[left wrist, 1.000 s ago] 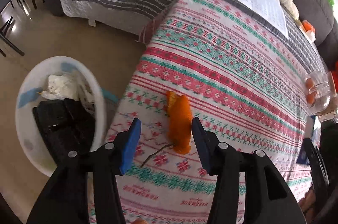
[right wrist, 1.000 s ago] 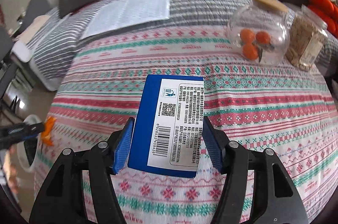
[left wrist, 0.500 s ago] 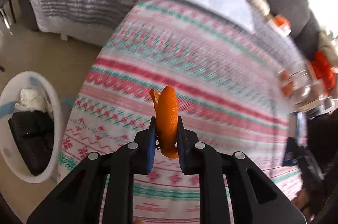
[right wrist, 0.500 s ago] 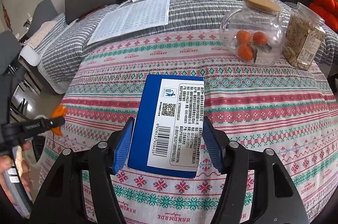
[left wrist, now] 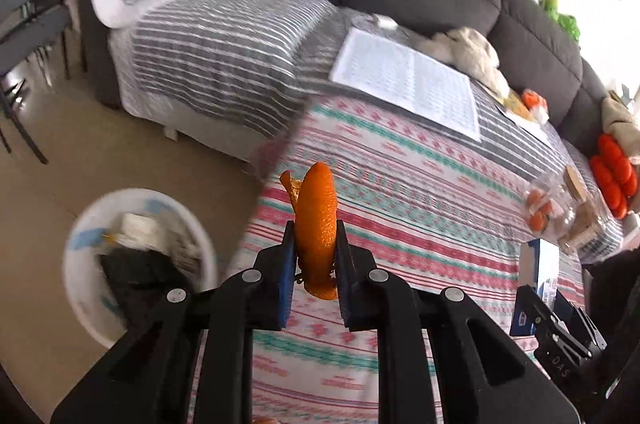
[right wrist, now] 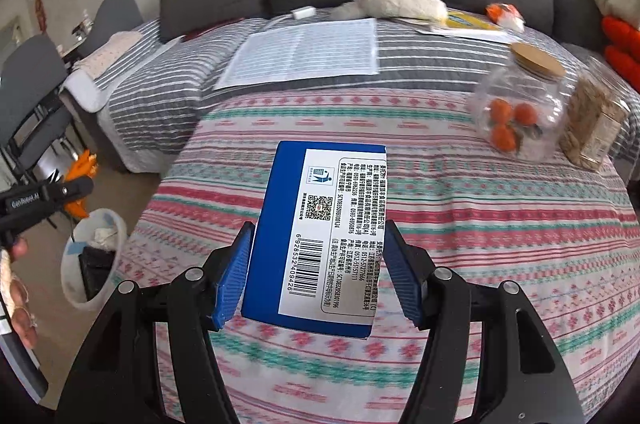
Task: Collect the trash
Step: 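Carry orange item and blue box over the white bucket and open both tools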
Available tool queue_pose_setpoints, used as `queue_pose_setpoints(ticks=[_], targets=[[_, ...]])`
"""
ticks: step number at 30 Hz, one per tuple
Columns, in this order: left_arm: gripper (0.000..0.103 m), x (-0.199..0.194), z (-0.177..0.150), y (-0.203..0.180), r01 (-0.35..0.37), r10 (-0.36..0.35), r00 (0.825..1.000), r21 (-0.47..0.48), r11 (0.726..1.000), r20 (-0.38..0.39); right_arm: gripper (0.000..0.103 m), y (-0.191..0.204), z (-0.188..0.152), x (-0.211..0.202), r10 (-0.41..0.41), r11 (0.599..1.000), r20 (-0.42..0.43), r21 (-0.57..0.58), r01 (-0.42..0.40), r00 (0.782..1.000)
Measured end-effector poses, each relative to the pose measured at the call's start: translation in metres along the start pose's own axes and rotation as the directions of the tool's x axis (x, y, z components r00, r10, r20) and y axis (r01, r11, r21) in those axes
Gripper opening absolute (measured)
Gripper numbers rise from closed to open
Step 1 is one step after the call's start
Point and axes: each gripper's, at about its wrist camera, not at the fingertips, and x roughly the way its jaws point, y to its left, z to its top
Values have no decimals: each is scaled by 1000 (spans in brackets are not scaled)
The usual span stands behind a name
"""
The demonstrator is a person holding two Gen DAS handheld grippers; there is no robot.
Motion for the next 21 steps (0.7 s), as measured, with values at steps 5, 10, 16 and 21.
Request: queue_pose_setpoints(ticks=[5,10,16,21], targets=[[18,-17,4,38,-46,47,999,-43,998,18,60,43,1,5,67,998,-8,-21,-67,998],[18,-28,5,82,-98,99,995,-88,991,0,60,92,4,10,138,989,-12,-56,-138,990],[22,-18,2,132,-144,131,986,-130,981,-99,60,148,5,20,196,974,-30,-111,-199,980],[56,-33,5,157,-115,102,991,-174,978,-81,60,191,3,35,222,960,-67,-156,-230,973]])
